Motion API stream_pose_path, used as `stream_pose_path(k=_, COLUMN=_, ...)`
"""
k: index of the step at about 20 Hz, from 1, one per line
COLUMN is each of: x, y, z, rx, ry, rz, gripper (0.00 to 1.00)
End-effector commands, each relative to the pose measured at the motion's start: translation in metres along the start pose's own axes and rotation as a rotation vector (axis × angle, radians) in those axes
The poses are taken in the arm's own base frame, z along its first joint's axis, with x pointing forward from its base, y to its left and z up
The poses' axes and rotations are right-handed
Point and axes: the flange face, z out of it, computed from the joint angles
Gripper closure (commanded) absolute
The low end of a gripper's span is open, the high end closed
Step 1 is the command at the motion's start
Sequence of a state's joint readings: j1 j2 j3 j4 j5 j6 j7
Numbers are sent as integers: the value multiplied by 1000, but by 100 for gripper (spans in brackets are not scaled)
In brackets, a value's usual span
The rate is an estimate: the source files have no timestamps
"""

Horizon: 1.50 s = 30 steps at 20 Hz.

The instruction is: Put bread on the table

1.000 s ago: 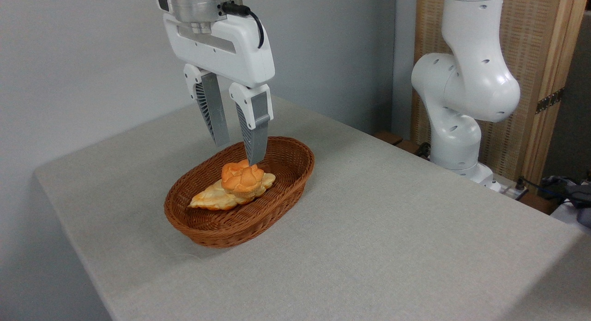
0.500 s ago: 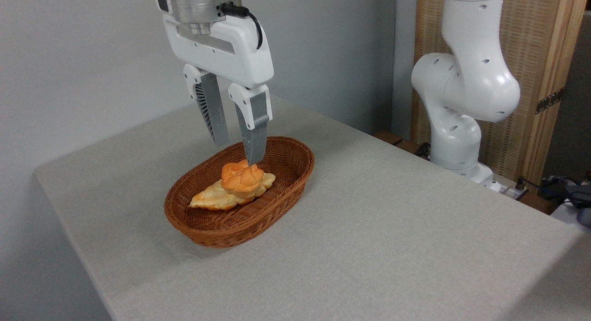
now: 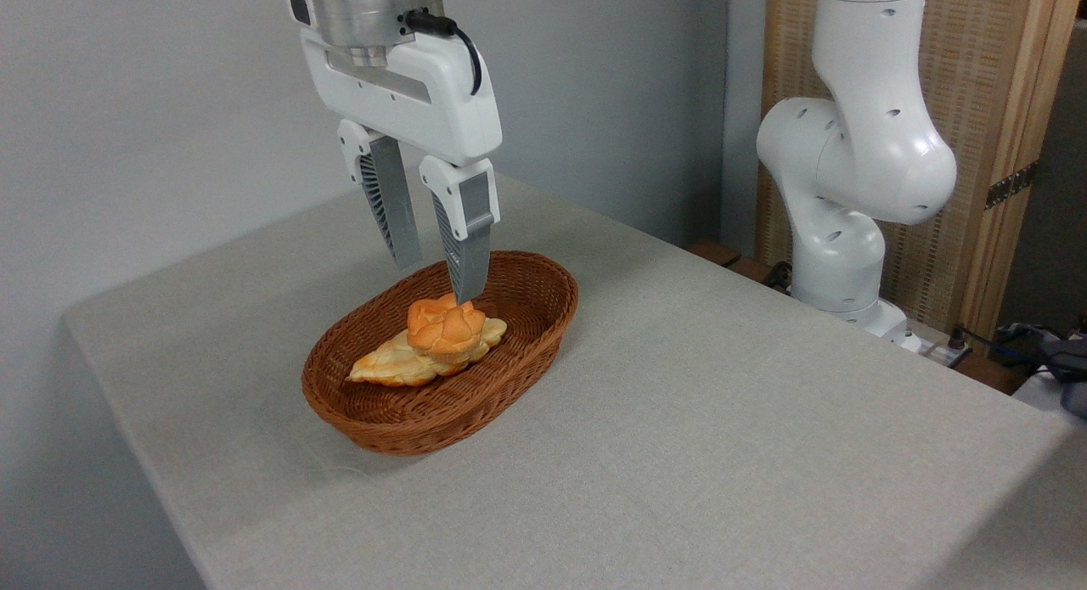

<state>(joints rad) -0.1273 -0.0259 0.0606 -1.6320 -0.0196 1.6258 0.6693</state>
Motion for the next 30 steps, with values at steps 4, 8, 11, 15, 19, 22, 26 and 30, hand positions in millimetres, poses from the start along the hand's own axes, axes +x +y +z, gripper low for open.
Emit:
stream_pose_path(k=4, x=-14, y=19, z=12, rx=-8, ry=51, rz=21, gripper=0)
stream_pose_path(k=8, x=-4, y=35, z=19, rx=-14, ry=41, rz=54, gripper=0)
stream_pose_path(k=11, x=-1, y=42, z=31, rx=-23, ry=28, rz=67, gripper=0)
stream_pose_path(k=15, x=8, y=55, z=45, rx=-4, ry=49, rz=95, gripper=0)
stream_pose_path(k=19, x=15, y=77, z=73, rx=-33, ry=4, rz=143, gripper=0)
stream_pose_path(k=22, x=28, y=98, z=100, rx=-17, ry=18, rz=187, gripper=0)
stream_pose_path(k=26, x=36, y=110, z=126, rx=3, ry=45, rz=207, gripper=0)
stream_pose_path(k=30, x=39, y=115, z=126, rx=-65, ry=89, rz=165, gripper=0)
